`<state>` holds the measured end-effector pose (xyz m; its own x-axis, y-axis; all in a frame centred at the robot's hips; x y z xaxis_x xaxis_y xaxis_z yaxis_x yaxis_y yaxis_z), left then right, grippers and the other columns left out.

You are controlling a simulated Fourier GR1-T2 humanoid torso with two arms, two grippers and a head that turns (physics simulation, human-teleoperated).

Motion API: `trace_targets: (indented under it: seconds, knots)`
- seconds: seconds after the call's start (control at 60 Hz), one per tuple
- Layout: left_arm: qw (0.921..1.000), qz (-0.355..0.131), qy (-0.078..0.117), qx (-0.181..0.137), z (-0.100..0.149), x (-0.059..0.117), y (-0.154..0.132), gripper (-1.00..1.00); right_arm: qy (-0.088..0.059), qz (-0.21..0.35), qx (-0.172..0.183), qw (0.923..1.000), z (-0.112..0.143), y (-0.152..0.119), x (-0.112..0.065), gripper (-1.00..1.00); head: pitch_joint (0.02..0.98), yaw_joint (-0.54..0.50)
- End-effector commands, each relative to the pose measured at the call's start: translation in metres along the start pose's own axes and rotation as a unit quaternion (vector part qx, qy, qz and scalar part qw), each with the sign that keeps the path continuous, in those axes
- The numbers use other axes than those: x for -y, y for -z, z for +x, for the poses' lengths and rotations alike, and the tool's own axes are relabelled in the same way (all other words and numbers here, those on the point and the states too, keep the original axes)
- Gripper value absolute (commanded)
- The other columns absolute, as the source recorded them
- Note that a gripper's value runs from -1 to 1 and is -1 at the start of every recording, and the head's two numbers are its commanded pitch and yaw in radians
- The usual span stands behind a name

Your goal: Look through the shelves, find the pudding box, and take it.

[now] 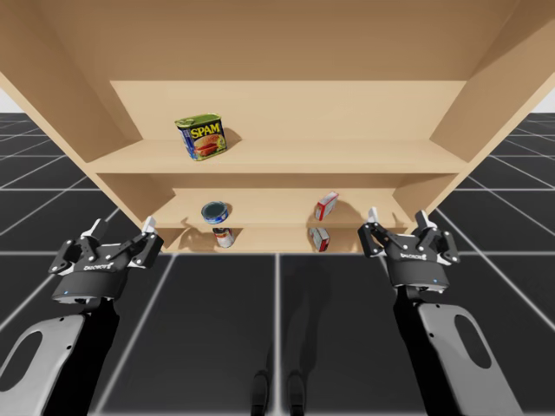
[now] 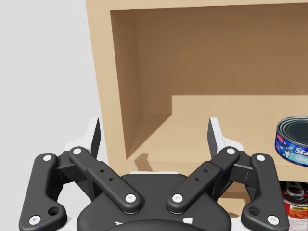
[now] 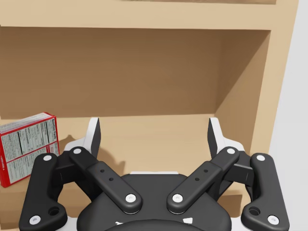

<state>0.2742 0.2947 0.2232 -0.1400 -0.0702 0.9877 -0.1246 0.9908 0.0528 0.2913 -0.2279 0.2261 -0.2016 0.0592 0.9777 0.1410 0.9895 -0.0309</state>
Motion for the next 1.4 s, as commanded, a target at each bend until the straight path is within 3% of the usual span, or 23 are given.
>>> trace_targets:
  seconds: [0.017,0.05,0.083,0.133,0.183,0.217,0.267,0.65,0.983,1.1,1.167,1.183,1.2,1.233,1.267,1.317,1.35,1.4]
  knots:
    - [1.0,0.0,0.0,0.0,0.0,0.0,0.0,-1.0,0.004,-0.027,0.013,0.9995,0.0,0.0,0.001,-1.0,0.033,-0.02]
    - [1.0,0.001,-0.001,0.0,0.0,0.0,0.0,-1.0,0.0,-0.019,0.013,0.9997,0.0,-0.001,0.001,-1.0,0.037,-0.02]
    - [1.0,0.003,-0.002,-0.001,0.0,-0.001,0.0,-1.0,0.011,-0.009,0.007,0.9999,0.002,0.001,0.002,-1.0,0.041,-0.02]
    - [1.0,0.007,-0.005,-0.002,0.0,-0.001,0.0,-1.0,0.006,-0.011,0.004,0.9999,0.003,0.001,0.003,-1.0,0.053,-0.02]
    - [0.9999,0.007,-0.007,-0.003,0.001,-0.001,0.0,-1.0,0.015,-0.014,-0.004,0.9998,0.004,0.002,0.004,-1.0,0.072,-0.02]
    - [0.9999,0.007,-0.007,-0.004,0.001,-0.002,0.0,-1.0,0.008,-0.014,-0.004,0.9999,0.003,0.002,0.004,-1.0,0.099,-0.02]
    - [0.9999,0.006,-0.007,-0.005,0.001,-0.001,0.0,-1.0,0.008,-0.013,-0.005,0.9999,0.004,0.002,0.004,-1.0,0.125,-0.02]
    - [0.9999,-0.01,-0.004,-0.003,0.0,0.002,-0.001,-1.0,0.012,-0.012,-0.016,0.9997,0.004,0.002,0.006,-1.0,0.486,-0.04]
    - [0.9997,-0.023,0.002,-0.004,-0.002,0.01,-0.002,-1.0,0.008,-0.011,-0.017,0.9998,0.003,0.003,0.008,-1.0,0.781,-0.22]
    - [0.9997,-0.026,0.001,-0.004,-0.002,0.012,-0.001,-1.0,0.009,-0.004,-0.015,0.9998,0.003,0.003,0.005,-1.0,0.795,-0.25]
    - [0.9996,-0.026,0.001,-0.005,-0.002,0.012,-0.001,-1.0,0.017,0.014,-0.022,0.9995,0.004,0.001,0.001,-1.0,0.789,-0.25]
    - [0.9997,-0.026,0.002,-0.005,-0.002,0.013,-0.001,-1.0,0.023,0.021,-0.028,0.9991,0.005,0.0,0.001,-1.0,0.789,-0.25]
    - [0.9997,-0.025,0.002,-0.005,-0.002,0.013,0.0,-1.0,0.043,0.036,-0.043,0.9975,0.006,-0.004,-0.002,-1.0,0.783,-0.25]
    - [0.9997,-0.024,0.001,-0.006,-0.003,0.013,0.0,-1.0,0.05,0.042,-0.052,0.9966,0.008,-0.008,-0.004,-1.0,0.78,-0.25]
    - [0.9997,-0.024,0.002,-0.007,-0.003,0.013,0.0,-1.0,0.068,0.067,-0.07,0.993,0.01,-0.017,-0.011,-1.0,0.774,-0.24]
    - [0.9997,-0.023,0.001,-0.007,-0.003,0.013,0.0,-1.0,0.05,0.081,-0.067,0.9933,0.013,-0.025,-0.015,-1.0,0.77,-0.24]
    - [0.9997,-0.023,0.001,-0.007,-0.003,0.013,0.0,-1.0,0.05,0.086,-0.074,0.9923,0.014,-0.031,-0.018,-1.0,0.767,-0.24]
    - [0.9997,-0.023,0.0,-0.007,-0.002,0.013,-0.001,-1.0,0.036,0.091,-0.08,0.992,0.017,-0.039,-0.023,-1.0,0.76,-0.24]
